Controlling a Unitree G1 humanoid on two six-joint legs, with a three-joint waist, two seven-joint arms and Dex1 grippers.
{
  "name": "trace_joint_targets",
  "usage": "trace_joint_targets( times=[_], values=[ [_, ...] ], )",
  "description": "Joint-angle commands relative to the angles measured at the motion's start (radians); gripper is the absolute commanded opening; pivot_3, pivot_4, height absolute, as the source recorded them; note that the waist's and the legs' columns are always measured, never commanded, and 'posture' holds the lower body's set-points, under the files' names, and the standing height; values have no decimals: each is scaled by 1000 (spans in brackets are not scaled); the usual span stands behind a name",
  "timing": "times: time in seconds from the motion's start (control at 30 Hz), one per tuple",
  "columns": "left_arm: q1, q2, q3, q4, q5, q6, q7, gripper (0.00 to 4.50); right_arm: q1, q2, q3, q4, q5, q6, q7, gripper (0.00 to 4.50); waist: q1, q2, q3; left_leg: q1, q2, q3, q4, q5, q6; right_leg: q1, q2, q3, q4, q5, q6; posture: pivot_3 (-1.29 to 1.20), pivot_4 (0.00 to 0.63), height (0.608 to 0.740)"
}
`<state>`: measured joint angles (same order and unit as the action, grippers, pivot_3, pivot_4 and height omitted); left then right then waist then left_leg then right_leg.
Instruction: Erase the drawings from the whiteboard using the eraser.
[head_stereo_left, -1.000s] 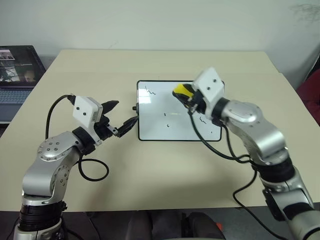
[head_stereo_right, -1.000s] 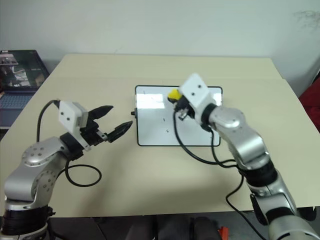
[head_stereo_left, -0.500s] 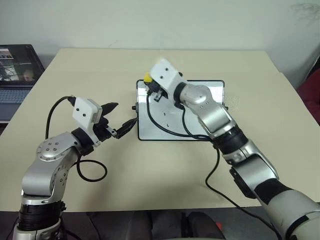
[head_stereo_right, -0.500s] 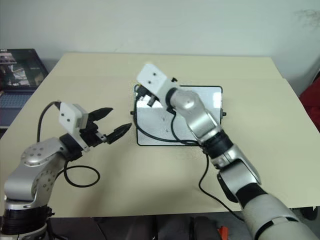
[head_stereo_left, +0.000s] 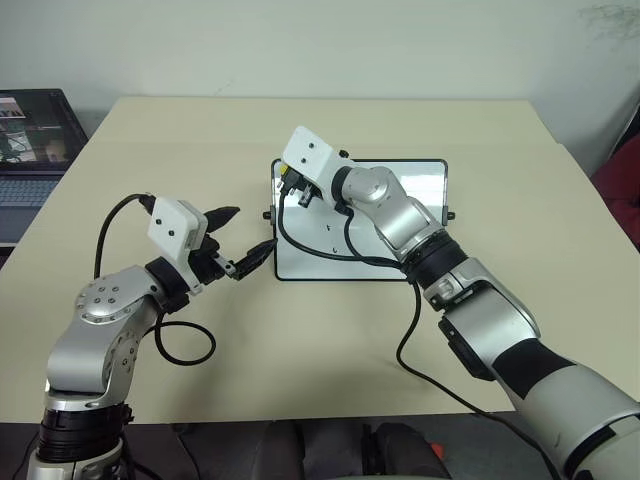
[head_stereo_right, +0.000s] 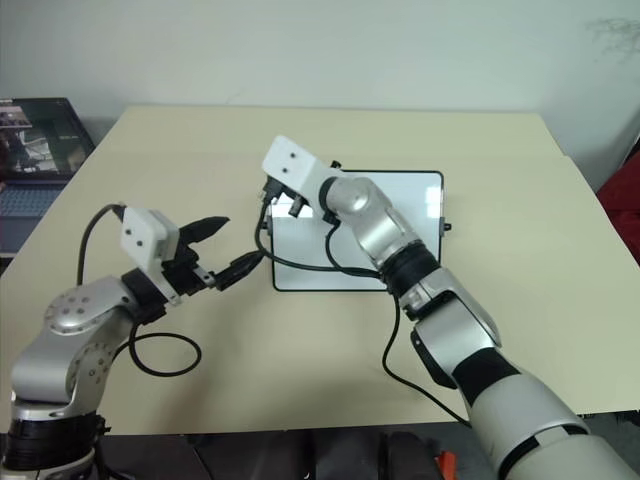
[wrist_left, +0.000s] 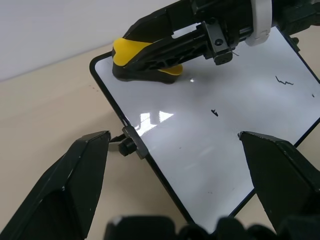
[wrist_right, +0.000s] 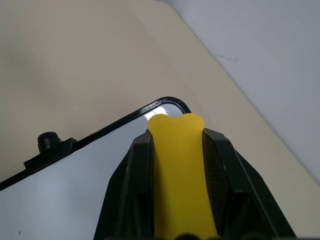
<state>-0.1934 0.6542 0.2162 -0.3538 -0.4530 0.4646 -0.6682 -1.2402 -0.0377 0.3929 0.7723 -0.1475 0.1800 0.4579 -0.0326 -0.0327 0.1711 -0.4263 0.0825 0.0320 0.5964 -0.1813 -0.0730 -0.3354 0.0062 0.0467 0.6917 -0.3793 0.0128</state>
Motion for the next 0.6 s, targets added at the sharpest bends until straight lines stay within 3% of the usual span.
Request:
trace_joint_targets(
  times=[0.03,0.37,0.6],
  values=[
    [0,-2,-6,-26,5,-28,-6,4500,-20,4,-10,36,-20,-5,35,996,0,0,0,0,0,0,1,0,0,0,0,0,1,0,0,0,150,740],
    [-5,-8,-28,-13,10,-45,-10,4500,58,-20,4,8,-46,39,156,996,0,0,0,1,0,-1,6,0,0,1,0,-1,7,0,0,0,150,740],
    [-11,-11,-35,-8,15,-49,-14,4500,-1,-22,-71,-121,-7,88,157,995,1,0,0,0,0,-2,7,0,0,1,0,-1,8,0,0,0,150,740]
  ],
)
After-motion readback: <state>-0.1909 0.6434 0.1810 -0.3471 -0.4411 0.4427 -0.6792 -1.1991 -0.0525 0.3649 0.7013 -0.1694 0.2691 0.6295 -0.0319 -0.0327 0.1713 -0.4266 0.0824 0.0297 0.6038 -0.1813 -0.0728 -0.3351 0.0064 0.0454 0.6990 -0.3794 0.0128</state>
